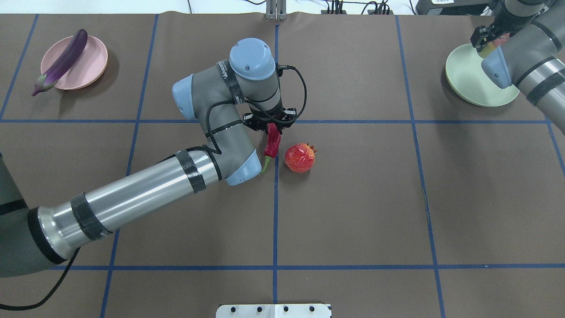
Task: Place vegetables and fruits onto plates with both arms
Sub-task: 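Carry the chili to the pink plate while the right gripper releases the peach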
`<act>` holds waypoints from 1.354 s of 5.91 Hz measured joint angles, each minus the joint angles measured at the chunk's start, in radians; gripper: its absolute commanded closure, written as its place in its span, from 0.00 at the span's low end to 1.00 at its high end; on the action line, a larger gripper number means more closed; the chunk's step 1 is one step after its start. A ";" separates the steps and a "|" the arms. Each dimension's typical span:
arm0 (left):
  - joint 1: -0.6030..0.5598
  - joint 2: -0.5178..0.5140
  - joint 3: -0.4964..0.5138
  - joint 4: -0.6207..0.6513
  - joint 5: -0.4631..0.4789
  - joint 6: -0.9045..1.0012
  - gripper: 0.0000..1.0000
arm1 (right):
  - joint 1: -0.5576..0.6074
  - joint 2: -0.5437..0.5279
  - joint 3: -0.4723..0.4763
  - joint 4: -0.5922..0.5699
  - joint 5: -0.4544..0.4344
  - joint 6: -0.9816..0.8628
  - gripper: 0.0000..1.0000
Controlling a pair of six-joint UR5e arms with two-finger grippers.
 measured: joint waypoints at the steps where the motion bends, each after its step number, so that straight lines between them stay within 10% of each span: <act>1: -0.051 0.000 -0.001 0.006 -0.036 0.020 1.00 | -0.010 -0.009 -0.006 -0.001 0.017 0.000 1.00; 2: -0.099 0.000 -0.001 0.031 -0.064 0.072 1.00 | -0.029 -0.012 -0.013 -0.001 0.026 0.000 1.00; 3: -0.135 0.000 -0.001 0.057 -0.075 0.119 1.00 | -0.051 -0.015 -0.017 -0.001 0.029 0.001 0.79; 4: -0.164 0.000 0.000 0.068 -0.084 0.149 1.00 | -0.065 -0.016 -0.030 -0.001 0.038 0.001 0.11; 8: -0.280 0.002 0.005 0.129 -0.134 0.315 1.00 | -0.060 -0.002 -0.006 -0.004 0.178 0.014 0.01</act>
